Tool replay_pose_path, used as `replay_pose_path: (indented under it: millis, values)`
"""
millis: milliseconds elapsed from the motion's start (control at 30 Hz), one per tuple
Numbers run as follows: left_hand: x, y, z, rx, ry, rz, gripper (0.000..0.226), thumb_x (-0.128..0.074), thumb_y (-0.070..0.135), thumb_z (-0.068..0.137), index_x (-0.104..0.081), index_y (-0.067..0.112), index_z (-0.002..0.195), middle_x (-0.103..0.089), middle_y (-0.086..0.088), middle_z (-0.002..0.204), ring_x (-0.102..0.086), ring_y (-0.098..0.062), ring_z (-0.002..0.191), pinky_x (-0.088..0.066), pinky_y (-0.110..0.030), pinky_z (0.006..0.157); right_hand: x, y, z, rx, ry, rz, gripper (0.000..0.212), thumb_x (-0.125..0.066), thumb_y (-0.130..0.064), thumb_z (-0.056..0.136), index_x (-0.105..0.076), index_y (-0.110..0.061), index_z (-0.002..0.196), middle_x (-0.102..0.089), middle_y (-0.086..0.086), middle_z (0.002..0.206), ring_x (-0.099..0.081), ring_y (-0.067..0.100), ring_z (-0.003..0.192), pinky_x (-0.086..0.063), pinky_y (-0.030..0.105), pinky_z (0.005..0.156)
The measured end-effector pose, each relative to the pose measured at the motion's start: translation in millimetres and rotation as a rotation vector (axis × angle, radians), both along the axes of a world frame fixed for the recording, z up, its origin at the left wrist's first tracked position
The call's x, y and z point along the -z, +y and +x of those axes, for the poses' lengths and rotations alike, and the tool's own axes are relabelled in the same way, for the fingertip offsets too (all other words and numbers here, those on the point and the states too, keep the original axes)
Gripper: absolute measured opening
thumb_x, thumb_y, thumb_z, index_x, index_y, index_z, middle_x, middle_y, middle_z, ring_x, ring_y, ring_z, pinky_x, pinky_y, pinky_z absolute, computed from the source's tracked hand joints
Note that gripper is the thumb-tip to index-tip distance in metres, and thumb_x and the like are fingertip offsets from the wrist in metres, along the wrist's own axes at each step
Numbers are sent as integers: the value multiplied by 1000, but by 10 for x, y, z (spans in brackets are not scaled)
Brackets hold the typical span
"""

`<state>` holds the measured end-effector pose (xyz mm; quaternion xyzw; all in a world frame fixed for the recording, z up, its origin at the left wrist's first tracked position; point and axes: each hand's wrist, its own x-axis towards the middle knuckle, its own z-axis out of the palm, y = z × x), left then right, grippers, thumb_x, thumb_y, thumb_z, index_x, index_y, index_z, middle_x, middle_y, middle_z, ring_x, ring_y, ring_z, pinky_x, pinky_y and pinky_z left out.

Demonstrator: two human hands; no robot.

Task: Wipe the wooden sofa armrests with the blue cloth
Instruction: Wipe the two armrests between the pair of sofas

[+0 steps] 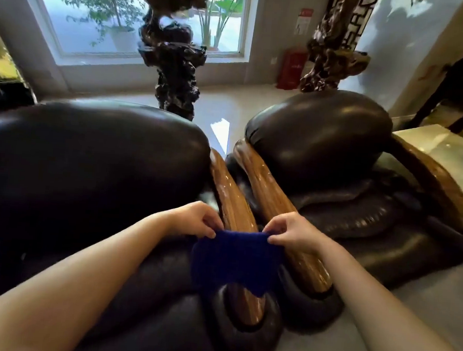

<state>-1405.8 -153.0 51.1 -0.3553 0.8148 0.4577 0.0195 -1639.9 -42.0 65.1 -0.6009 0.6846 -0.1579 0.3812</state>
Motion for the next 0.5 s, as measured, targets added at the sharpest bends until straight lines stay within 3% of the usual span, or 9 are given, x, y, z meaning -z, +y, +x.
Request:
replay_pose_path:
  millis: [100,300,500]
  values:
    - [281,-161,-348,-79,-35,27,22,-62,-1,79,-68,6,99,-70,-18,99,-67,-30,89,-56,-42,83,312,-429,-396,-80,-11,22,14,-66,-11,79,-69,-19,90,-70,0,90,-65,11,85,-54,25,71]
    - [1009,-618,-858,-238,-48,160,21,-62,8,81,-69,19,97,-71,-1,98,-67,-12,90,-56,-29,81,1039,-1234,-1055,-185,-43,111,14,-66,-14,81,-67,-25,89,-68,-4,91,-67,7,82,-54,21,66]
    - [1858,-1324,-1079,-317,-111,229,21,-62,10,82,-68,23,98,-69,2,100,-66,-10,91,-55,-24,76,1882,-2130,-1278,-263,-5,193,14,-65,-16,82,-64,-25,92,-64,-4,97,-63,8,89,-55,26,76]
